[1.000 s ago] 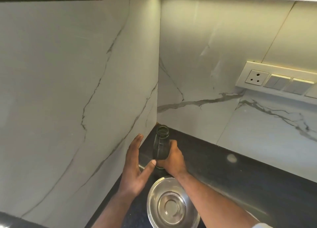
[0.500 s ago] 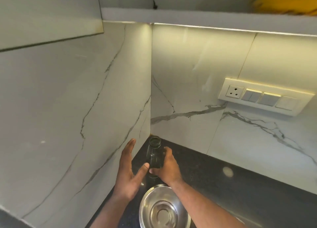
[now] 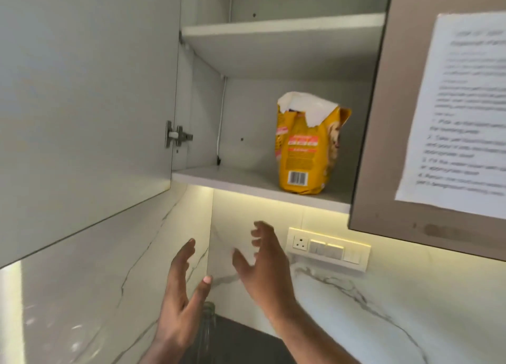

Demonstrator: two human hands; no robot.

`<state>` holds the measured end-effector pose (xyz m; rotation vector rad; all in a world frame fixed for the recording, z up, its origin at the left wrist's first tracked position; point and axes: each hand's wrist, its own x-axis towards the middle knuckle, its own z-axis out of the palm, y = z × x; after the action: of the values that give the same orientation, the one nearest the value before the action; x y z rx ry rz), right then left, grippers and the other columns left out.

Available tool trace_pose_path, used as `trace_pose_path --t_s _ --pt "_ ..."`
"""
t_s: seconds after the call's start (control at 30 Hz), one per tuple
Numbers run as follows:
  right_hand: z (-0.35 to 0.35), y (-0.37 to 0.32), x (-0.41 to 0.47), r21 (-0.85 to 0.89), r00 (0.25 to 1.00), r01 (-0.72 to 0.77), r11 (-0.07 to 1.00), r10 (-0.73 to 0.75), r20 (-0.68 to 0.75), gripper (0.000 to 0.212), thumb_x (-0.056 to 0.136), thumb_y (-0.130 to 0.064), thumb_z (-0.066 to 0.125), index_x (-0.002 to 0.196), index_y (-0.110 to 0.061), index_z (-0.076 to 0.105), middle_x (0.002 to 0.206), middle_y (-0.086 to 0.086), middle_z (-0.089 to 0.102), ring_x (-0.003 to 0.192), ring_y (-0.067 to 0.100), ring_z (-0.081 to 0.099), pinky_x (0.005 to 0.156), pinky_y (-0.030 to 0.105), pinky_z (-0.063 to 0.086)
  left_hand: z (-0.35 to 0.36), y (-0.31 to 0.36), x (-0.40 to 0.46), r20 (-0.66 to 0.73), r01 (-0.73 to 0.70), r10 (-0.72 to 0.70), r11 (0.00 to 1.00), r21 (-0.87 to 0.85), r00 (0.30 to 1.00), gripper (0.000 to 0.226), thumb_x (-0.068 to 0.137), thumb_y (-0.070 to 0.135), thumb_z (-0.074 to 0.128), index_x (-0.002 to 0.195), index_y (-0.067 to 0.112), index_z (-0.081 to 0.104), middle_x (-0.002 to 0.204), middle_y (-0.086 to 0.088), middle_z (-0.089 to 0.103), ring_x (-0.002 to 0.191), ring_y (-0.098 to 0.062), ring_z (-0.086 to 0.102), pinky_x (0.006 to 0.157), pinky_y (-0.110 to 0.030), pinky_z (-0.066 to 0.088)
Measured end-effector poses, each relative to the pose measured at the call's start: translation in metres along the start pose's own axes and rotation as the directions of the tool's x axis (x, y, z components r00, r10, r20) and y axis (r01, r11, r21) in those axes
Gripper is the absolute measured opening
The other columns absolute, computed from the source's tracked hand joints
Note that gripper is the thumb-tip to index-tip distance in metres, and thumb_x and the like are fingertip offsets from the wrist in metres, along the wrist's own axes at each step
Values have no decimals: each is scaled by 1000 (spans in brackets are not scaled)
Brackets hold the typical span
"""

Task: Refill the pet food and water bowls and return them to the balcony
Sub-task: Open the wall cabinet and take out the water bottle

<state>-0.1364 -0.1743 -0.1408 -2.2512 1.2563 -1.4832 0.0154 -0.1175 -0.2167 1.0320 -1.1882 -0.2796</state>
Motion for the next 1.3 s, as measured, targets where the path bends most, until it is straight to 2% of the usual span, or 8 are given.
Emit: trace_pose_path --t_s 0.13,0.27,0.4,0.57,0.73,0.9,1.1,1.3 --pt "-48 -39 39 -87 930 117 989 -141 -341 67 87 -41 81 141 -15 51 127 4 64 115 22 61 91 32 56 4 48 18 9 -89 90 995 -35 996 79 80 69 55 153 51 33 160 22 38 149 -14 37 114 -50 38" --pt "-77 -57 92 -232 838 -97 968 -47 -544 99 72 -57 86 144 -4 44 142 19 51 129 39 49 100 48 51 6 76 34 0 -159 160 985 -69 987 77 81 66 55 153 47 37 159 21 40 148 -11 37 115 -43 36" --pt "-79 -56 131 -129 849 -348 929 254 -463 137 61 -67 89 159 -2 19 162 21 29 151 41 28 111 58 45 7 85 46 8 -159 160 984 -82 987 77 79 68 54 152 49 36 157 21 41 145 -10 38 109 -42 36" --pt "-68 -48 155 -126 814 -503 855 421 -400 153 59 -63 94 162 -5 -3 170 23 7 156 45 14 112 61 43 6 79 63 14 -183 185 979 -95 983 76 83 66 54 153 47 36 158 22 42 148 -8 38 111 -33 34" --pt "-64 -34 165 -96 780 -504 858 405 -477 137 65 -53 94 161 -13 5 157 23 31 140 44 43 101 55 52 8 73 80 45 -194 202 970 -149 978 74 83 64 57 152 46 39 158 21 44 148 -8 39 117 -36 34" --pt "-76 -29 160 -26 796 -426 904 361 -487 120 69 -45 94 157 -14 20 143 18 49 130 42 55 97 52 54 16 72 98 89 -235 256 953 -191 963 64 88 55 57 149 44 42 154 19 50 144 -3 44 117 -33 34" --pt "-99 -33 135 29 856 -307 951 289 -429 111 60 -50 97 147 -21 35 134 8 60 117 36 65 94 49 59 33 102 131 176 -67 99 982 -177 979 62 90 55 68 145 42 43 148 14 53 134 -2 53 116 -37 39" --pt "-139 -40 88 262 933 -156 952 229 -278 94 45 -55 98 125 -44 49 115 -17 70 102 15 72 86 49 63 41 143 159 474 157 -25 958 -239 880 145 39 90 80 160 27 31 158 1 46 142 -22 49 123 -51 33"
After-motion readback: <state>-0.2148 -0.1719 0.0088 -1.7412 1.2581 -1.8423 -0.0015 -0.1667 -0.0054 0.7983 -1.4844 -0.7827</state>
